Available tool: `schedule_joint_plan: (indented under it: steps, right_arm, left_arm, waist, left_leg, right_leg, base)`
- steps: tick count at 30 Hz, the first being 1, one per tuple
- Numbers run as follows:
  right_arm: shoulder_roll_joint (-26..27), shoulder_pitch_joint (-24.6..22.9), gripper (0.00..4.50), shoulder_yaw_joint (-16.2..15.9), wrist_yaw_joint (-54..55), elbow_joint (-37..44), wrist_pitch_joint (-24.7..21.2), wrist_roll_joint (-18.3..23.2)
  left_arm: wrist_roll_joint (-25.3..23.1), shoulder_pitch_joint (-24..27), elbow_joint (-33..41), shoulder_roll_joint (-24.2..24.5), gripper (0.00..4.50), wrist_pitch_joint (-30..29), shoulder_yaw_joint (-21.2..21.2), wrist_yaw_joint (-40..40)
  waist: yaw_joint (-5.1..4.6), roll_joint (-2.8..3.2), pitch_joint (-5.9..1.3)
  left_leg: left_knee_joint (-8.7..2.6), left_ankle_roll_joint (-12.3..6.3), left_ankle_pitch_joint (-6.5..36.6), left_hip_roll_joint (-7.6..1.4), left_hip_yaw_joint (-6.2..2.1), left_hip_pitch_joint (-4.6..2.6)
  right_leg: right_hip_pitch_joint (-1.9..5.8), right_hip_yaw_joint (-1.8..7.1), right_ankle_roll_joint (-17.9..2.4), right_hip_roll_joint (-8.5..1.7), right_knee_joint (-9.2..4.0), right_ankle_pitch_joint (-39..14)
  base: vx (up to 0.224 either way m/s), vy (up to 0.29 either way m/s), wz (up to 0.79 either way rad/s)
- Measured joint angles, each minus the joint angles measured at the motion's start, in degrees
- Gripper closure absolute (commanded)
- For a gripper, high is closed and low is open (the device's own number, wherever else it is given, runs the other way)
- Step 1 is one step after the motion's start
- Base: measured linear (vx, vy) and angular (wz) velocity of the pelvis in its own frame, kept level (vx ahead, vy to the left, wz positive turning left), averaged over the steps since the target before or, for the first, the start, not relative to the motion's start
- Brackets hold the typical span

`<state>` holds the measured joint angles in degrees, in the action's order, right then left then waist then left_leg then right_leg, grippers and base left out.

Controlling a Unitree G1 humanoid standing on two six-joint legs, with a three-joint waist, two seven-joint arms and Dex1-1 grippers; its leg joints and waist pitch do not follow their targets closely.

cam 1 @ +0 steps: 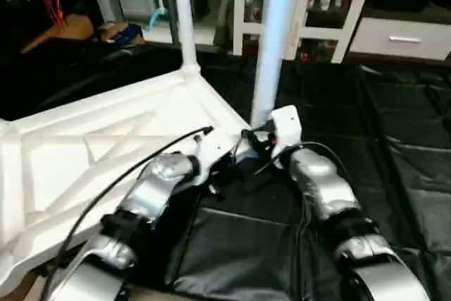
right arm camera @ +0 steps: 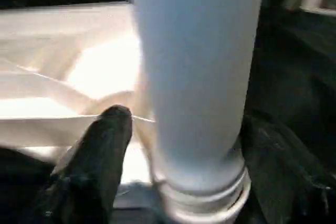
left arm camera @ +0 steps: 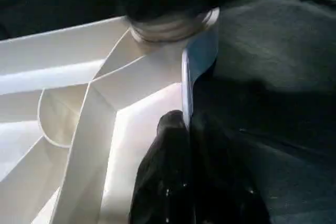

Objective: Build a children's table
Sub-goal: Rotate leg to tighten

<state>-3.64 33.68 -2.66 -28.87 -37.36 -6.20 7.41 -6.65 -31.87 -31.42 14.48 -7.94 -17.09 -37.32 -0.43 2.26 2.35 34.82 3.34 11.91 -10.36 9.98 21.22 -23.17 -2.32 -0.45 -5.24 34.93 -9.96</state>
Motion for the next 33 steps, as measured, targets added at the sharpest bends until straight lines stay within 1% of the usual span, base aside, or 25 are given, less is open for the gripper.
schedule_joint_plan:
  steps: [1, 3, 4, 6, 7, 8, 11, 12, 14, 16, 19, 20, 21, 22, 24, 25, 26, 28, 33]
  right_arm:
    - [-1.3, 0.0, 0.92, -0.3, -3.5, 1.2, -1.2, 1.6]
    - [-3.0, 0.0, 0.67, -0.5, -8.1, 2.4, -2.8, 2.9]
    - [-3.9, 0.0, 0.62, -1.1, -10.4, 3.2, -3.3, 3.4]
    - [-7.4, -0.4, 0.55, -3.6, -16.5, 5.3, -3.5, 3.5]
    - [-10.3, -1.0, 0.55, -5.4, -21.4, 7.0, -3.4, 3.4]
    - [-11.6, -1.3, 0.55, -6.0, -24.1, 7.7, -3.4, 3.4]
    - [-13.5, -2.3, 0.55, -7.9, -29.7, 9.8, -3.2, 3.2]
    - [-14.7, -2.7, 0.55, -9.0, -31.8, 10.7, -2.9, 3.2]
    - [-16.9, -4.0, 0.55, -10.2, -35.7, 12.0, -2.3, 3.1]
    - [-18.6, -4.9, 0.55, -10.6, -38.3, 12.2, -2.3, 3.1]
    - [-19.5, -4.9, 0.55, -11.3, -40.5, 12.6, -2.3, 3.5]
    - [-19.7, -5.0, 0.71, -11.4, -41.2, 12.7, -2.3, 3.5]
    - [-19.9, -5.2, 0.71, -11.5, -42.0, 13.0, -2.2, 3.5]
    - [-20.1, -5.7, 0.81, -11.5, -42.9, 13.3, -1.9, 3.6]
    - [-20.1, -6.0, 1.08, -11.5, -43.4, 13.6, -1.8, 3.6]
    - [-20.3, -6.1, 1.17, -11.7, -44.0, 13.6, -1.8, 3.7]
    - [-20.5, -6.1, 1.17, -11.9, -44.4, 13.6, -1.8, 3.7]
    - [-21.1, -6.1, 1.43, -12.3, -45.5, 13.8, -1.8, 4.0]
    - [-21.9, -6.5, 1.84, -12.8, -46.9, 14.1, -2.0, 4.2]
  left_arm:
    - [0.3, 1.0, 1.7, 0.9, 4.50, 0.0, 0.1, -0.9]
    - [0.7, 2.2, 3.6, 1.9, 4.50, 0.0, 0.4, -2.5]
    - [1.2, 2.7, 4.6, 2.4, 4.50, 0.0, 0.6, -3.7]
    - [2.6, 5.3, 8.5, 4.2, 4.50, -0.2, 0.7, -6.6]
    - [3.5, 7.4, 11.6, 5.6, 4.50, -0.2, 0.6, -9.0]
    - [3.9, 8.3, 13.1, 6.4, 4.50, -0.2, 0.3, -10.4]
    - [5.3, 10.6, 17.1, 7.8, 4.50, -0.4, -0.7, -14.1]
    - [6.0, 11.7, 18.9, 8.5, 4.50, -0.7, -0.9, -15.2]
    - [7.5, 14.0, 22.8, 9.8, 4.50, -2.1, -1.6, -17.7]
    - [8.8, 15.9, 25.7, 11.0, 4.50, -3.2, -1.9, -20.1]
    - [9.4, 16.7, 27.1, 11.4, 4.50, -4.4, -2.0, -21.3]
    - [9.5, 17.1, 27.8, 11.6, 4.50, -4.7, -2.0, -21.5]
    - [9.7, 17.7, 28.4, 11.8, 4.50, -4.9, -2.0, -21.8]
    - [9.7, 18.0, 28.8, 12.0, 4.50, -5.2, -2.0, -22.1]
    - [9.8, 18.0, 28.9, 12.2, 4.50, -5.4, -2.0, -22.4]
    - [9.9, 18.0, 29.0, 12.3, 4.50, -5.6, -2.0, -22.5]
    - [10.1, 18.1, 29.1, 12.4, 4.50, -5.9, -2.0, -22.6]
    - [10.4, 18.1, 29.6, 12.6, 4.50, -6.7, -2.0, -22.7]
    - [10.8, 18.1, 29.9, 12.7, 4.50, -7.4, -2.0, -23.2]
  waist:
    - [-0.15, 0.02, 0.01]
    - [-0.14, 0.03, 0.02]
    - [-0.12, 0.07, 0.05]
    - [-0.06, 0.14, 0.08]
    - [0.18, 0.17, 0.09]
    - [0.44, 0.17, 0.09]
    - [1.10, 0.22, 0.12]
    - [1.24, 0.22, 0.13]
    - [1.69, 0.22, 0.13]
    - [2.06, 0.26, 0.15]
    - [2.12, 0.30, 0.21]
    - [2.13, 0.30, 0.22]
    - [2.13, 0.30, 0.22]
    - [2.12, 0.32, 0.22]
    - [2.10, 0.33, 0.22]
    - [2.09, 0.33, 0.22]
    - [2.09, 0.33, 0.22]
    - [2.09, 0.33, 0.22]
    - [2.12, 0.34, 0.22]
  left_leg:
    - [-0.01, 0.00, 0.0, -0.03, -0.02, -0.03]
    - [-0.01, -0.01, 0.0, -0.07, -0.02, 0.01]
    - [-0.01, -0.02, 0.0, -0.09, -0.01, 0.05]
    - [0.00, -0.07, 0.0, -0.10, 0.02, 0.20]
    - [0.00, -0.21, -0.1, -0.10, 0.02, 0.22]
    - [0.02, -0.26, -0.2, -0.11, 0.04, 0.21]
    - [0.03, -0.24, -0.1, -0.11, 0.15, 0.23]
    - [0.02, -0.23, -0.1, -0.11, 0.24, 0.22]
    - [0.02, -0.22, -0.1, -0.10, 0.32, 0.20]
    - [0.02, -0.11, 0.0, -0.11, 0.37, 0.15]
    - [0.02, -0.10, 0.0, -0.16, 0.42, 0.06]
    - [0.02, -0.09, 0.0, -0.20, 0.42, 0.05]
    - [0.02, -0.09, 0.0, -0.21, 0.42, 0.04]
    - [0.02, -0.09, 0.0, -0.23, 0.42, -0.01]
    - [0.02, -0.08, 0.0, -0.23, 0.43, -0.04]
    - [0.02, -0.08, 0.0, -0.22, 0.44, -0.04]
    - [0.02, -0.08, 0.0, -0.22, 0.45, -0.04]
    - [0.02, -0.08, 0.0, -0.23, 0.46, -0.04]
    - [0.02, -0.09, 0.0, -0.27, 0.48, -0.03]
  right_leg:
    - [-0.09, -0.06, 0.0, 0.01, -0.01, 0.0]
    - [-0.21, -0.11, 0.1, 0.02, -0.01, -0.1]
    - [-0.25, -0.13, 0.1, 0.03, -0.01, -0.1]
    - [-0.39, -0.11, 0.1, 0.03, -0.03, -0.1]
    - [-0.39, -0.12, 0.1, 0.03, -0.03, -0.2]
    - [-0.39, -0.11, 0.1, 0.03, -0.03, -0.3]
    - [-0.39, -0.09, 0.0, -0.03, -0.05, -0.3]
    - [-0.39, -0.05, 0.0, -0.06, -0.06, -0.3]
    - [-0.37, 0.00, 0.0, -0.06, -0.11, -0.3]
    - [-0.38, 0.05, 0.0, -0.07, -0.07, -0.3]
    - [-0.37, 0.06, 0.0, -0.06, 0.07, -0.3]
    - [-0.37, 0.04, 0.0, -0.05, 0.08, -0.3]
    - [-0.35, 0.03, 0.0, -0.04, 0.08, -0.3]
    - [-0.31, 0.03, 0.0, -0.04, 0.08, -0.3]
    - [-0.28, 0.04, 0.0, -0.03, 0.08, -0.3]
    - [-0.28, 0.05, 0.0, -0.03, 0.08, -0.3]
    - [-0.27, 0.05, 0.0, -0.03, 0.08, -0.3]
    - [-0.27, 0.05, 0.0, -0.03, 0.07, -0.3]
    - [-0.28, 0.03, 0.1, -0.01, 0.04, -0.3]
  base:
    - [0.000, 0.000, 0.00]
    - [0.000, 0.000, 0.00]
    - [0.000, 0.000, 0.00]
    - [0.000, 0.000, 0.00]
    - [0.000, 0.000, 0.00]
    - [0.000, 0.000, 0.00]
    - [0.000, 0.000, 0.00]
    - [0.000, 0.000, 0.00]
    - [0.000, 0.000, 0.00]
    - [0.000, 0.000, 0.00]
    - [0.000, 0.000, 0.00]
    - [0.000, 0.000, 0.00]
    - [0.000, 0.000, 0.00]
    - [0.000, 0.000, 0.00]
    - [0.000, 0.000, 0.00]
    - [0.000, 0.000, 0.00]
    - [0.000, 0.000, 0.00]
    - [0.000, 0.000, 0.00]
    - [0.000, 0.000, 0.00]
